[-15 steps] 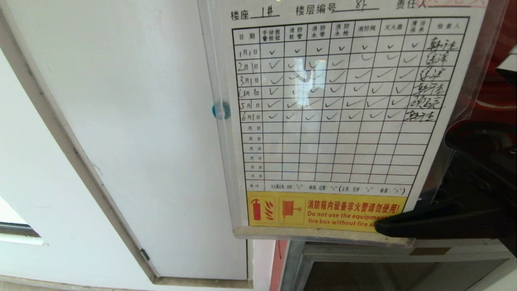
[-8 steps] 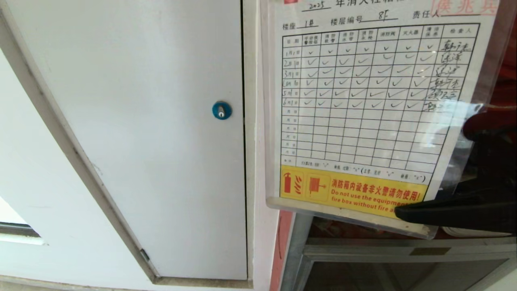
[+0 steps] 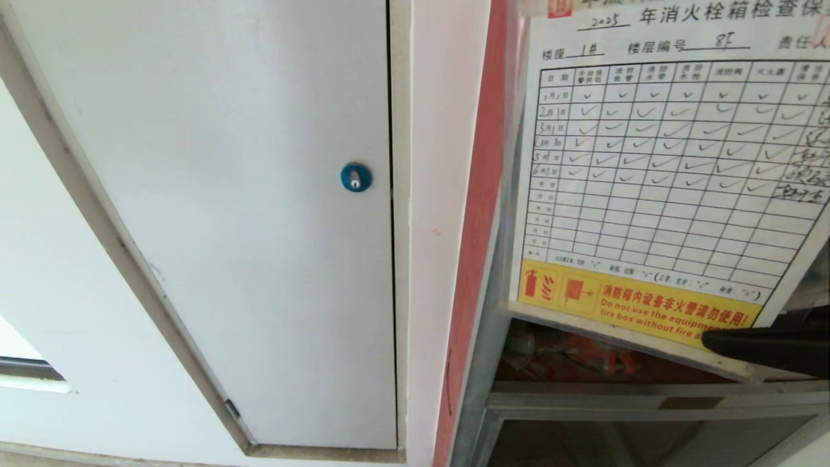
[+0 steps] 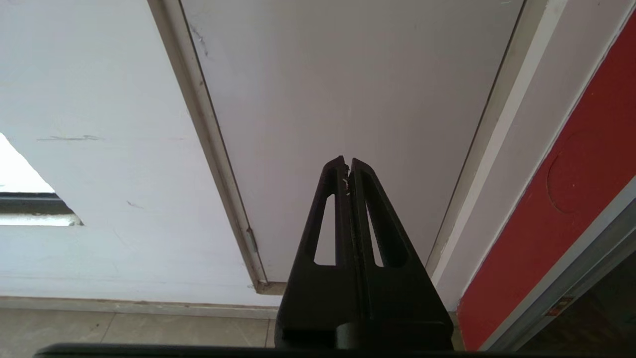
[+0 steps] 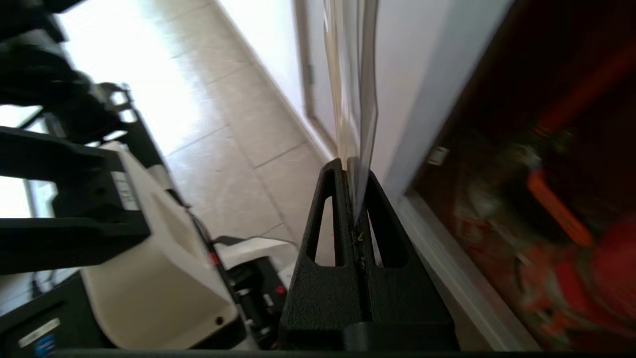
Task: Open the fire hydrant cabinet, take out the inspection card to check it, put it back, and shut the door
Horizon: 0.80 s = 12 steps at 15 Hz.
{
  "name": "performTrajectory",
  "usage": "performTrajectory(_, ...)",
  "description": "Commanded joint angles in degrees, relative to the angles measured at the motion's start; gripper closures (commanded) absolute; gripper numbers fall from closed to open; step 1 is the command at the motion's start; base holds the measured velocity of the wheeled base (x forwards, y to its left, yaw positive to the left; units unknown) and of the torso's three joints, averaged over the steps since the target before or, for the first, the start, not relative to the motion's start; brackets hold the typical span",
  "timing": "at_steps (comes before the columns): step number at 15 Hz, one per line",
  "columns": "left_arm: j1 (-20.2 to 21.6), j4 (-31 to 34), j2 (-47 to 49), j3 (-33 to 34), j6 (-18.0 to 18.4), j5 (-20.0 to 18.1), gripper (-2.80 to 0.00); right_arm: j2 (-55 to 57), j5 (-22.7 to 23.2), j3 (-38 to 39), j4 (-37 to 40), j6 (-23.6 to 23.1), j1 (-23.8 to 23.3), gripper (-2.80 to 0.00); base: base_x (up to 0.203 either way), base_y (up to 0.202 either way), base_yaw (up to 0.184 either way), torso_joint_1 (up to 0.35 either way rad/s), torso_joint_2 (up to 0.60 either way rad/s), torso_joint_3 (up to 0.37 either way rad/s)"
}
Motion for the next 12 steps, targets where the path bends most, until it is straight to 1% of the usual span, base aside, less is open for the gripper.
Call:
performTrajectory(1,0.02,-0.04,0.01,0.79,0.02,-0.06,0.0,-2.72,-2.16,1.33,0.07,-0.07,0.0,0.0,0.0,0.0,0.0,0.0,0.0,0.0)
performTrajectory(9,0.02,-0.05,0.01,0.79,0.02,0.02,0.0,-5.28,-18.78,2.95,0.5,-0.46,0.0,0.0,0.0,0.0,0.0,0.0,0.0,0.0)
performTrajectory(12,0.02,-0.04,0.01,0.79,0.02,-0.06,0.0,-5.89,-24.63,3.62,0.44,-2.69,0.0,0.0,0.0,0.0,0.0,0.0,0.0,0.0)
